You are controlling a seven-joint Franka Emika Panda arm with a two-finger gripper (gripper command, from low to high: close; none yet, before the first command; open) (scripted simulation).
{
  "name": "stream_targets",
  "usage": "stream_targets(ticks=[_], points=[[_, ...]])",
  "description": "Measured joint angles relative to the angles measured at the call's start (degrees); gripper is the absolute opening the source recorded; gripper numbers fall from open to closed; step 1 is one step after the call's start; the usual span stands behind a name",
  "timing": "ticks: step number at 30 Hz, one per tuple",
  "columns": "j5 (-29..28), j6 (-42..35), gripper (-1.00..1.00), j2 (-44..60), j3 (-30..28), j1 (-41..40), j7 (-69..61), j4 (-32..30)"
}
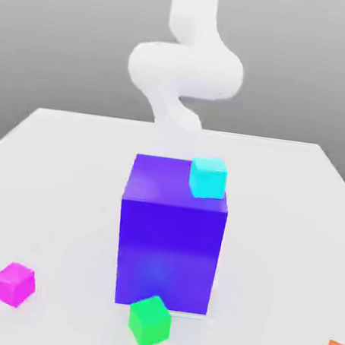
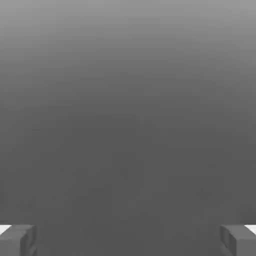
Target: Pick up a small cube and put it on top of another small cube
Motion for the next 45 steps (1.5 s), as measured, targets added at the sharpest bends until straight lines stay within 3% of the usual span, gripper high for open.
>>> stream_targets(ticks=[18, 25, 30, 31, 38, 45], points=[[8.1, 16.1, 0.00, 37.7, -15.5, -4.5, -13.1, -8.3], [11.2, 22.4, 0.00, 52.3, -17.4, -9.6, -18.1, -11.5], [17.7, 29.6, 0.00, 62.7, -11.5, -15.1, -23.4, -9.9], [18.7, 30.9, -1.00, 64.3, -10.2, -16.2, -24.2, -9.5], [18.8, 31.0, -1.00, 64.6, -10.0, -16.4, -24.2, -9.5], [7.3, 21.4, -1.00, 51.2, -15.4, -11.8, -20.9, -11.9]])
